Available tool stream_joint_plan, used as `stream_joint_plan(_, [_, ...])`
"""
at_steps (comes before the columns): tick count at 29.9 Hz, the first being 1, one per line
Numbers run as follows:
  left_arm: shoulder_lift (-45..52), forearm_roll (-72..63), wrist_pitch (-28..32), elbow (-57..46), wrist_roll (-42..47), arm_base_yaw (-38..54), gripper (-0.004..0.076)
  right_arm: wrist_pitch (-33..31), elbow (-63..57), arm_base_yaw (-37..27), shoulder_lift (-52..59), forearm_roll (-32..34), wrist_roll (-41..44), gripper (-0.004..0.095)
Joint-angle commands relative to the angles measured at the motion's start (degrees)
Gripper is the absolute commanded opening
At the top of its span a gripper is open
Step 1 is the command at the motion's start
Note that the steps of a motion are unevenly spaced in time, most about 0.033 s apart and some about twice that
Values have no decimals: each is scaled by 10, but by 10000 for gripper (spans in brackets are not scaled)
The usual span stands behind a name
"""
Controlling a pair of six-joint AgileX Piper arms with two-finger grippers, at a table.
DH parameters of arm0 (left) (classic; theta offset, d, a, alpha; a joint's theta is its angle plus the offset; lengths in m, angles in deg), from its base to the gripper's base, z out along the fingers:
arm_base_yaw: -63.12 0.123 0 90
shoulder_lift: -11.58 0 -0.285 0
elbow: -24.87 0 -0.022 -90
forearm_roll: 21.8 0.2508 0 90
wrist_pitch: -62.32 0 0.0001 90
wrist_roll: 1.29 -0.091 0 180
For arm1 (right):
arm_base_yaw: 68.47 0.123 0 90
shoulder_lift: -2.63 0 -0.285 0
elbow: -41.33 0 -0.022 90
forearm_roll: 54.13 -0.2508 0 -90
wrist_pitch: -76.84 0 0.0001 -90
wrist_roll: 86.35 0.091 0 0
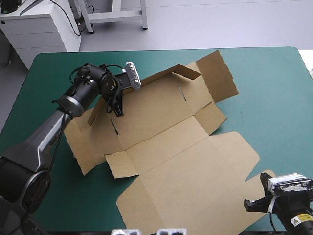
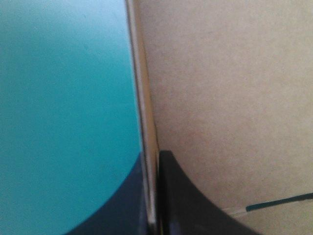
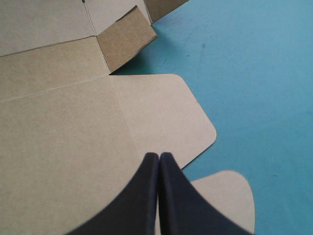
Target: Fold the box
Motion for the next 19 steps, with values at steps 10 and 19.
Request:
stream_joint_plan(10, [53, 177, 103, 21, 27, -134, -8, 37, 16, 1, -9, -8, -5, -14])
stream_joint_plan(19, [56, 284, 102, 21, 63, -189, -8, 39, 16, 1, -9, -7, -5, -14])
